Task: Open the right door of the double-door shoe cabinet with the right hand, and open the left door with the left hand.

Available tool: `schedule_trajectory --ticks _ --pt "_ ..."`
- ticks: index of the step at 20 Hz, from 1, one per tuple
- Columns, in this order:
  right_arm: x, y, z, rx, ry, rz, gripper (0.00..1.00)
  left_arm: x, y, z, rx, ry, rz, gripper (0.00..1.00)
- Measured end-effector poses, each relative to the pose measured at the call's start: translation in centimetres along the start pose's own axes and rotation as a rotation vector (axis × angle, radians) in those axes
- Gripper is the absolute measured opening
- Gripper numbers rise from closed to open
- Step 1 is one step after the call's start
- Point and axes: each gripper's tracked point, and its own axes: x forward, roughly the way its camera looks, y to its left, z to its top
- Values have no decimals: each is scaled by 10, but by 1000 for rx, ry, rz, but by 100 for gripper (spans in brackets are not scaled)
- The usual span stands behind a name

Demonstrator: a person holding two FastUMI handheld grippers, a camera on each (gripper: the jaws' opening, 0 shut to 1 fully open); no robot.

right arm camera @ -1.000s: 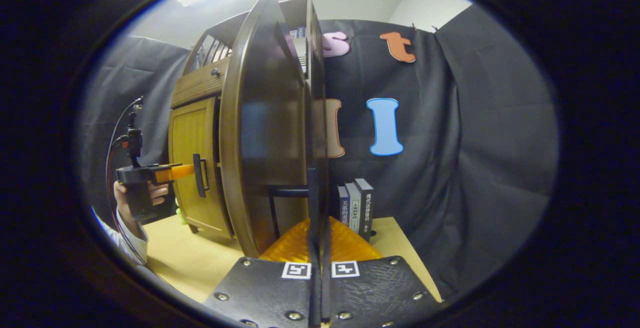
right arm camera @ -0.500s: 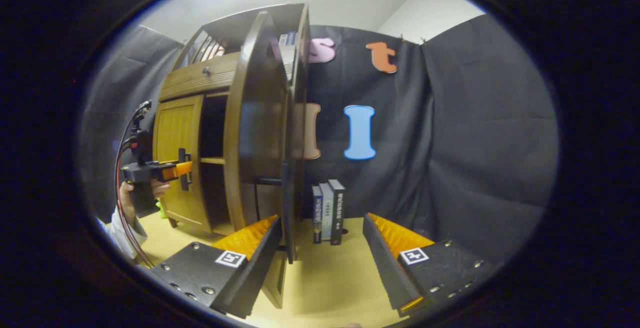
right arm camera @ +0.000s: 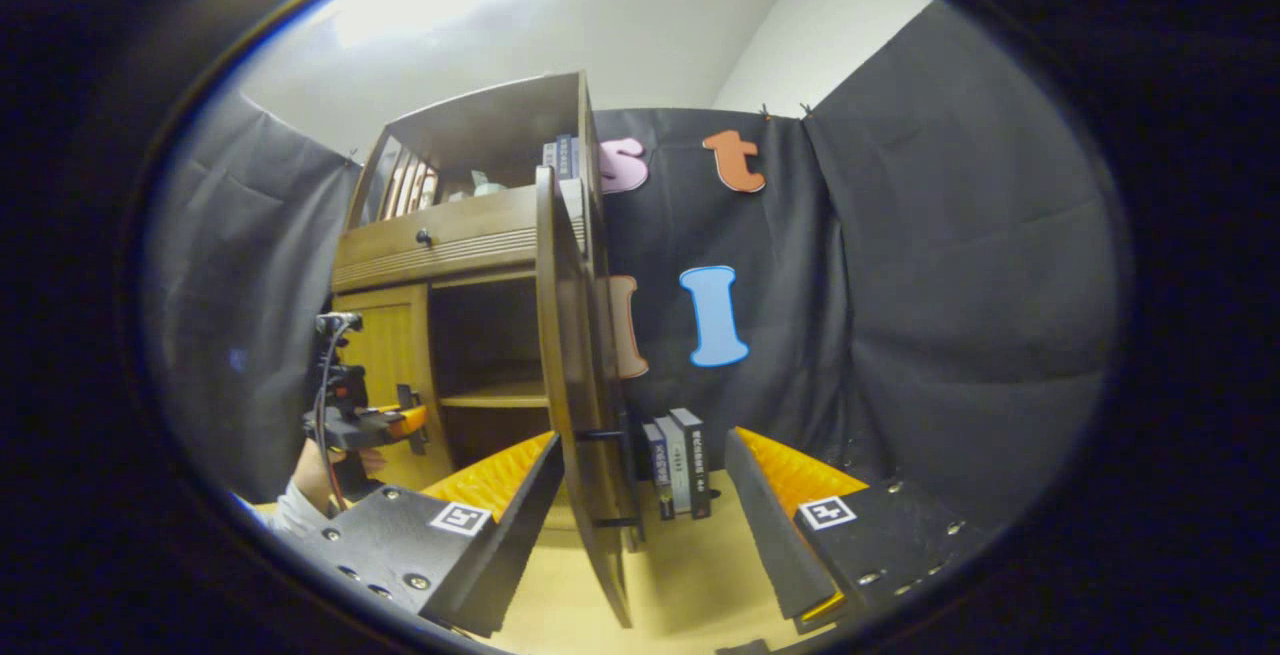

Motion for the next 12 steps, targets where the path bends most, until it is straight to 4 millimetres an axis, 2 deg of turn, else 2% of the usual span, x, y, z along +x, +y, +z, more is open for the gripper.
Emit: schedule_trajectory --ticks 1,2,3,8,10,12 --pt "-1 0 1 -16 7 -6 93 -1 -1 0 -4 14 -17 32" --pt "-3 0 1 -37 12 -16 99 -3 -2 4 -14 11 -26 31" --pt "-5 2 1 -55 16 -18 96 -6 -1 2 -22 42 -25 31" --pt "-16 38 -1 -78 19 51 99 -30 1 0 -49 82 -29 29" --pt "-22 53 -2 -98 21 86 94 -42 2 -1 -51 106 -26 28" --pt "-28 62 -4 -116 23 110 96 -53 3 0 -39 108 -35 28"
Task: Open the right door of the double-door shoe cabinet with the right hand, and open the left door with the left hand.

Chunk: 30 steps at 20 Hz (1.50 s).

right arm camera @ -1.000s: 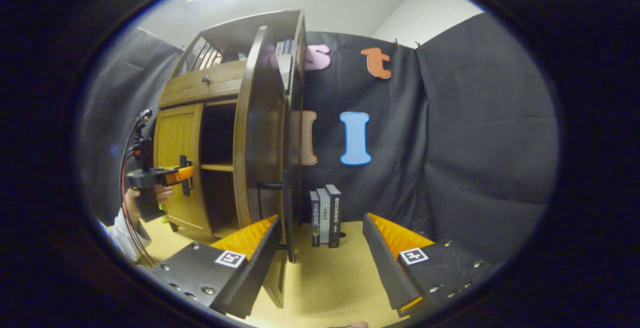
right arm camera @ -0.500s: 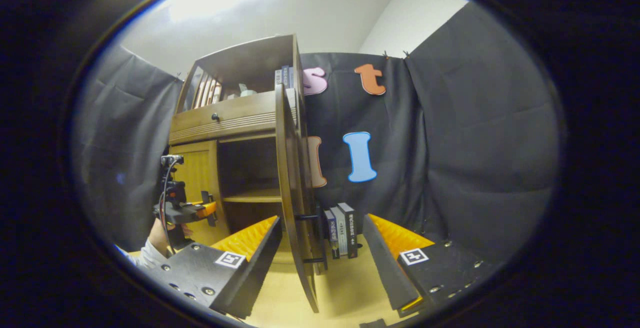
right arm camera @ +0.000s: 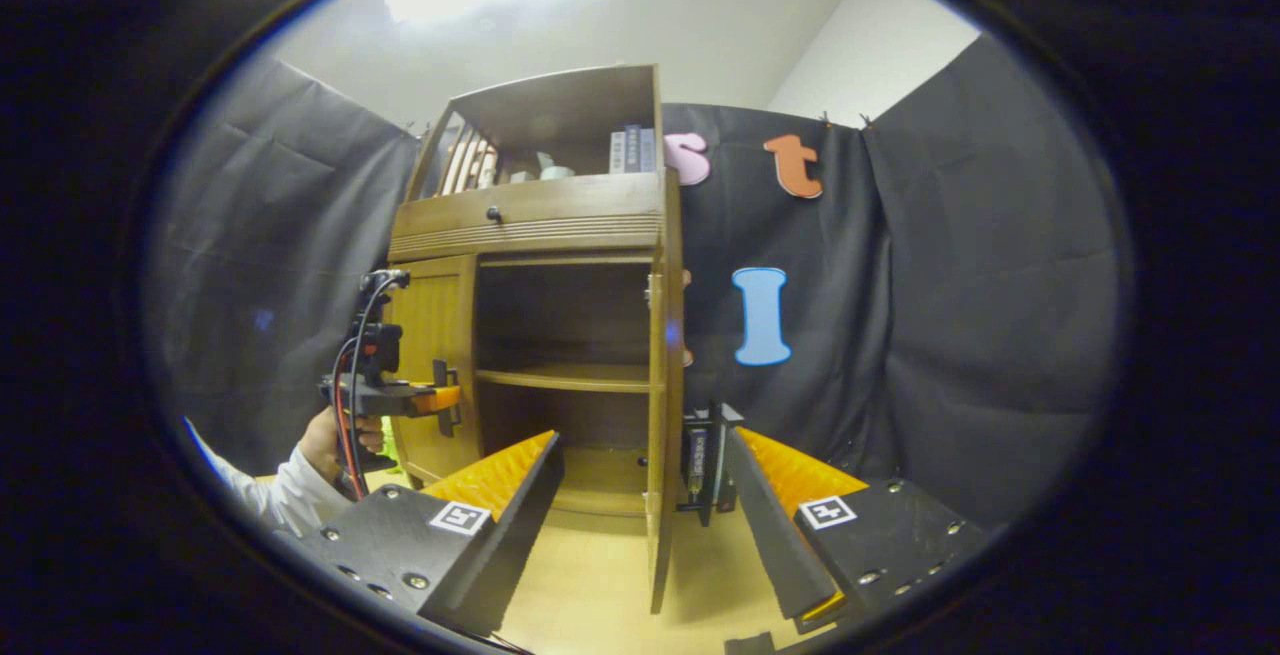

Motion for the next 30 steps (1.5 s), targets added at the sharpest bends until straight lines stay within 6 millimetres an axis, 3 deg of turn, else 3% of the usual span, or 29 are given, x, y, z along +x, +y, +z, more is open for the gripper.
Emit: schedule_trajectory --ticks 4,11,18,30 --pt "-6 12 3 -29 -11 25 96 -29 3 1 -1 -2 -37 29" --pt "-9 11 9 -18 -7 3 96 -80 18 2 37 7 -70 29" --pt "-7 36 5 -29 19 37 94 -128 45 4 70 -28 -53 29" --pt "-1 73 -6 -12 35 90 96 -160 74 5 26 -65 -67 29"
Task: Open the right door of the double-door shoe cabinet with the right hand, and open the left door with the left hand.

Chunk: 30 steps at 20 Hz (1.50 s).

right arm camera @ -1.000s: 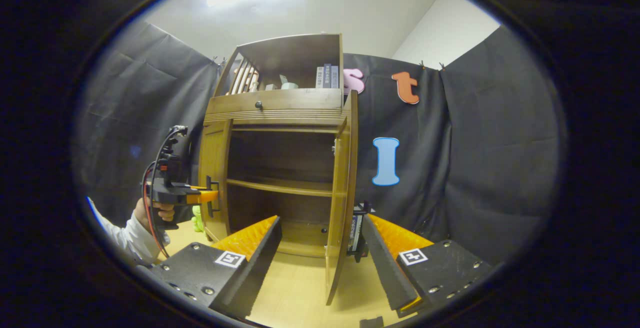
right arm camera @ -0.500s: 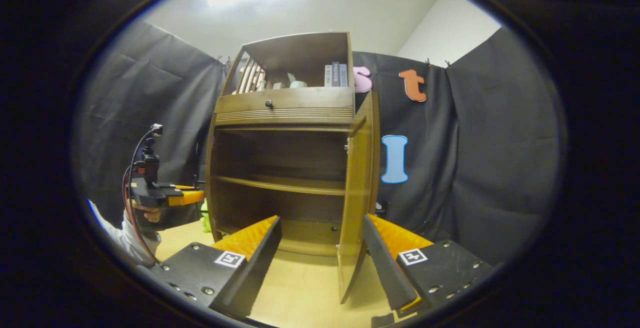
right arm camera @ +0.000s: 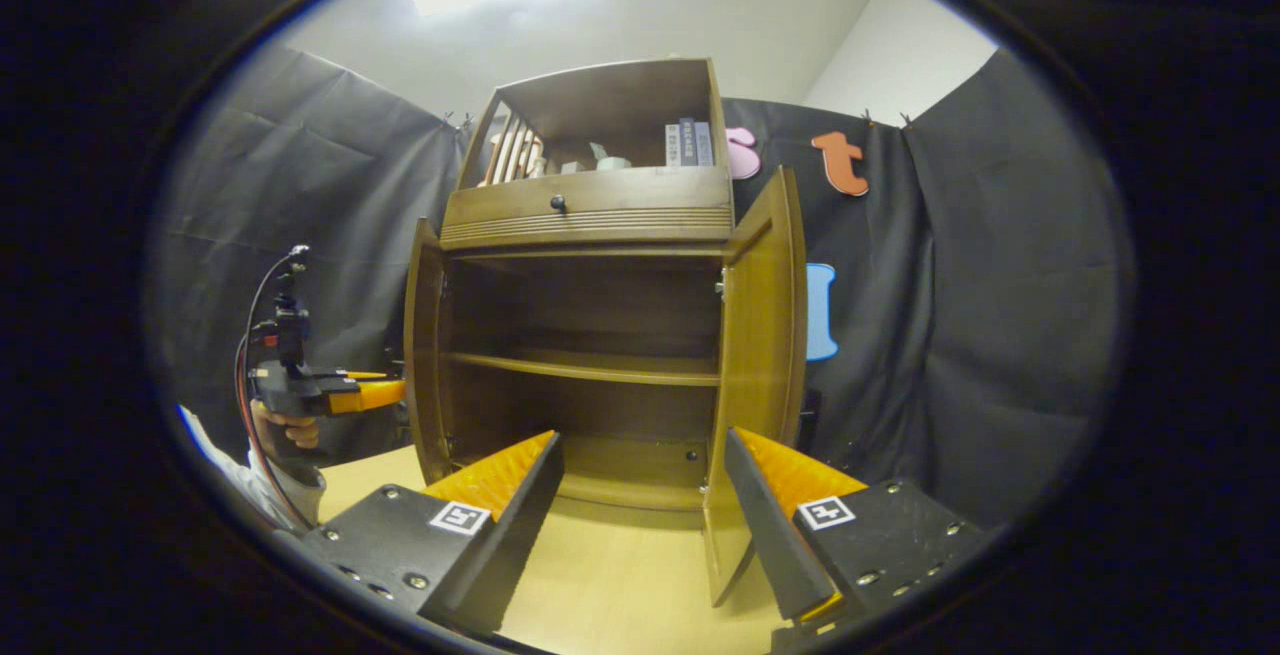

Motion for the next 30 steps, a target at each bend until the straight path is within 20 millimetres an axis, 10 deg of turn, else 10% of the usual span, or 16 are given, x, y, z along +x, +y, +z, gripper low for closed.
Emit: schedule_trajectory --ticks 13,15,16,17,30 --pt "-8 49 3 -33 -13 78 96 -36 81 3 -1 -2 151 22" --pt "-5 55 3 -25 -16 87 98 -39 99 4 -16 0 188 9" --pt "-2 57 3 -23 -14 90 96 -43 108 5 -18 -4 197 21" --pt "-2 59 1 -26 -10 94 98 -43 112 4 -24 3 185 2" --pt "7 72 -5 -25 2 115 98 -49 160 1 -122 10 46 3"
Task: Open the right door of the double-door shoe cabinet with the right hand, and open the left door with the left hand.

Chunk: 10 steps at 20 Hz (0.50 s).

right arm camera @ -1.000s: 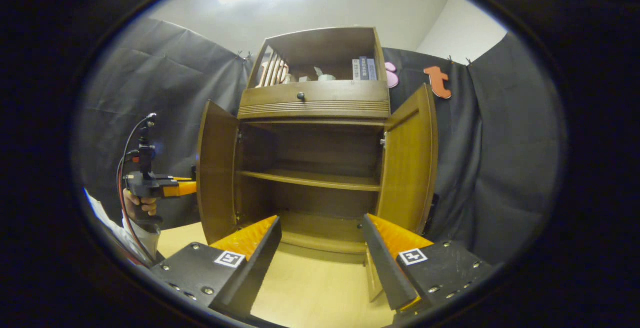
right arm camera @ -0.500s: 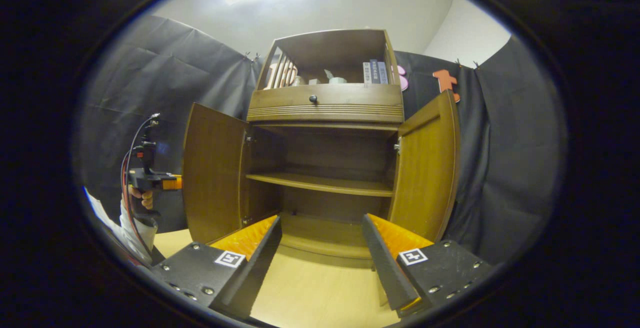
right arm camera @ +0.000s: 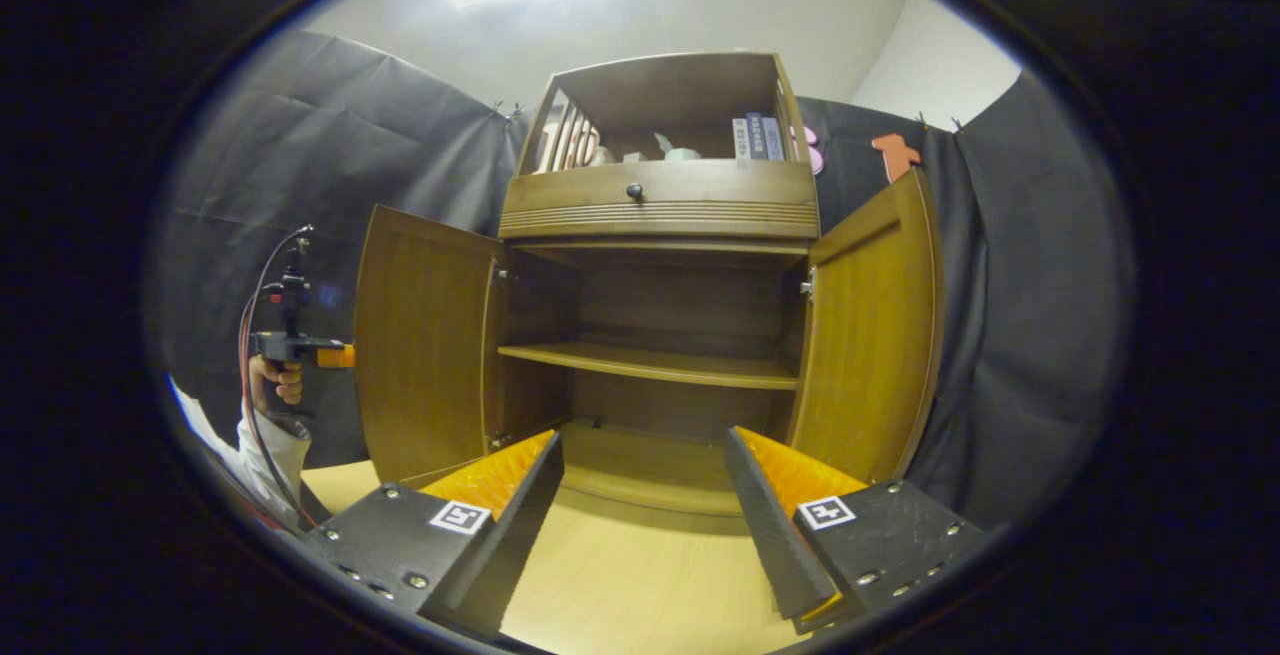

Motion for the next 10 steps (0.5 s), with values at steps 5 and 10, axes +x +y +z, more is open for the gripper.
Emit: schedule_trajectory --ticks 5,10 --pt "4 -2 1 7 0 1 96 -2 5 2 6 -32 15 23" --pt "6 -7 -2 22 -6 17 98 -28 3 15 -3 -67 52 35"
